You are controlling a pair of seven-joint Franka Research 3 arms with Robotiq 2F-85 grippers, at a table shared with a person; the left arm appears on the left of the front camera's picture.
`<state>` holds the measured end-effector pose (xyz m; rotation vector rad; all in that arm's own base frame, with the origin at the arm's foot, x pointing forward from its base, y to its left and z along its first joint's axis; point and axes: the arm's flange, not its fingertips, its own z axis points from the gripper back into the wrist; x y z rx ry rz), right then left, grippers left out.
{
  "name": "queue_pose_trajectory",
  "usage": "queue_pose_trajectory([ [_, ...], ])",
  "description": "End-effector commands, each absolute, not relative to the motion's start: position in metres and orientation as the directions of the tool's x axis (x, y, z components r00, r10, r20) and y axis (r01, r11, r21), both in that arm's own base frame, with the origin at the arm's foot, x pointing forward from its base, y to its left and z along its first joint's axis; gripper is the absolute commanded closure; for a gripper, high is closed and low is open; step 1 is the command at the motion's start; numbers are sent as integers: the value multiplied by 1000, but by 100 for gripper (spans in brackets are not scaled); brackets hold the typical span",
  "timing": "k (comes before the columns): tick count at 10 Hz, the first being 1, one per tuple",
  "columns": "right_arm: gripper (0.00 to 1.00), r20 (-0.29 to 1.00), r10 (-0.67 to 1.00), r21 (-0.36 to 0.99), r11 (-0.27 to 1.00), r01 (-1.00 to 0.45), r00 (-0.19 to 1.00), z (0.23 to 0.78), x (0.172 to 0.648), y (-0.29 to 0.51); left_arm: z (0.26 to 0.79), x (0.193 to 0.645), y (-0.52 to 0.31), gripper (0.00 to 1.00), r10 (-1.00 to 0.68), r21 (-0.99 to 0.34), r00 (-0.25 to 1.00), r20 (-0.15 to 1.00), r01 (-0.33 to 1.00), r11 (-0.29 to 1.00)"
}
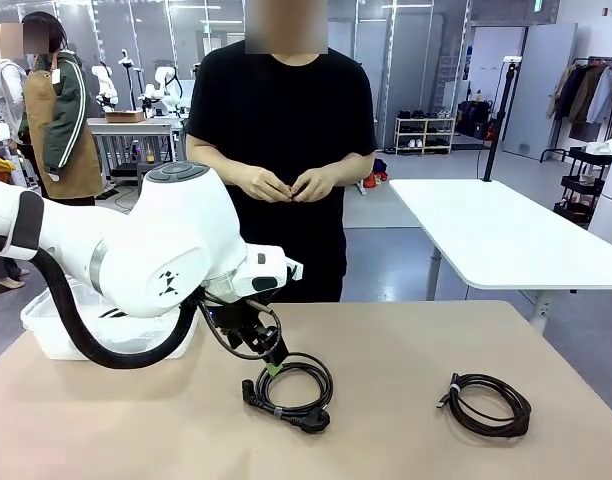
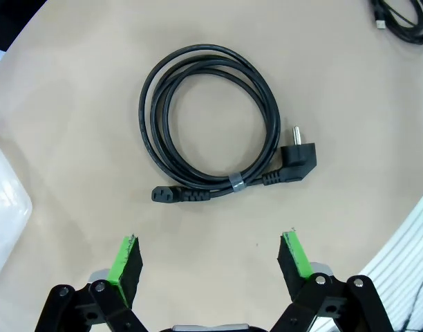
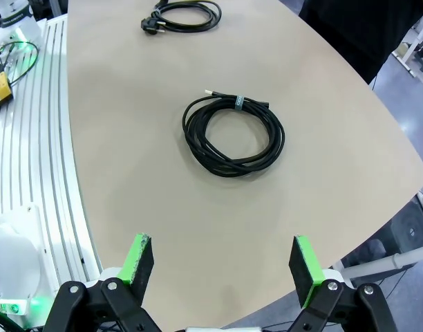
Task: Organize and store the cables.
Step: Place the Power Cable into the Organizing box.
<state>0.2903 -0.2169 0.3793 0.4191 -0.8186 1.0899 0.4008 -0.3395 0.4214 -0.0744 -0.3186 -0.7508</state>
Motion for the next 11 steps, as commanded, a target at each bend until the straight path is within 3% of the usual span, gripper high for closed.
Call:
queue_pose_trajectory([
  [1,0,765,602,-80,441,-894,229,379,292,-217,409,394,-343,0,-724,36,617,308,753,657],
  [4,0,765,602,-80,441,-894,229,379,292,-217,390,382,-351,0,-871,89,371,321,904,418],
  [5,0,765,602,-80,441,-894,229,379,292,-217,385,385,-354,0,-918,98,307,252,935,340],
  [8,0,765,602,-80,441,-894,229,379,292,-217,381,410,-380,0,-968,51,218,122,973,225],
  [11,0,765,602,-80,441,-894,229,379,292,-217,364,432,-403,0,-984,14,160,75,987,161],
])
